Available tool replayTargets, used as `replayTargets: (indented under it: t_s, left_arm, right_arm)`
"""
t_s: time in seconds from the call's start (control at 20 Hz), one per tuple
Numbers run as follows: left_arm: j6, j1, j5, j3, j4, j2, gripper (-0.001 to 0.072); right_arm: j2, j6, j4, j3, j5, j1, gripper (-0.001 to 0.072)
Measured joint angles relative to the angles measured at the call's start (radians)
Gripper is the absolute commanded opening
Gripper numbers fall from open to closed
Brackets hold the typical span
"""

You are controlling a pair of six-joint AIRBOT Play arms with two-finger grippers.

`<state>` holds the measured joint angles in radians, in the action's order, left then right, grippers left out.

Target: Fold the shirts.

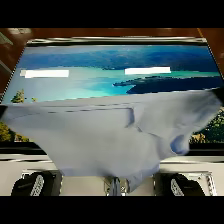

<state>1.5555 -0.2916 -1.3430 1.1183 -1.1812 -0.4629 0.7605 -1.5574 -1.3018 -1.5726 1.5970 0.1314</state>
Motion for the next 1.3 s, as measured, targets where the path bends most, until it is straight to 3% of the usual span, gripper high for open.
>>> replayTargets:
  t_s: [0.3,0.6,0.8,1.05,1.3]
  left_arm:
    - [-0.084,0.000,0.288,-0.209,0.078,-0.335,0.0034]
    - [-0.319,0.032,0.552,-0.171,0.405,-0.712,0.0035]
    - [-0.449,0.087,0.724,-0.133,0.512,-0.858,0.0035]
    - [-0.489,0.121,0.836,-0.120,0.550,-0.979,0.0034]
    - [-0.491,0.117,0.698,-0.111,0.510,-1.033,0.0034]
  right_arm:
    - [0.320,0.033,0.179,0.285,-0.388,-0.025,0.0068]
    - [0.615,0.048,0.257,0.336,-0.886,-0.106,0.0068]
    - [0.732,0.050,0.271,0.342,-1.133,-0.151,0.0068]
    - [0.828,0.049,0.272,0.345,-1.184,-0.169,0.0068]
    - [0.827,0.040,0.228,0.345,-1.045,-0.146,0.0068]
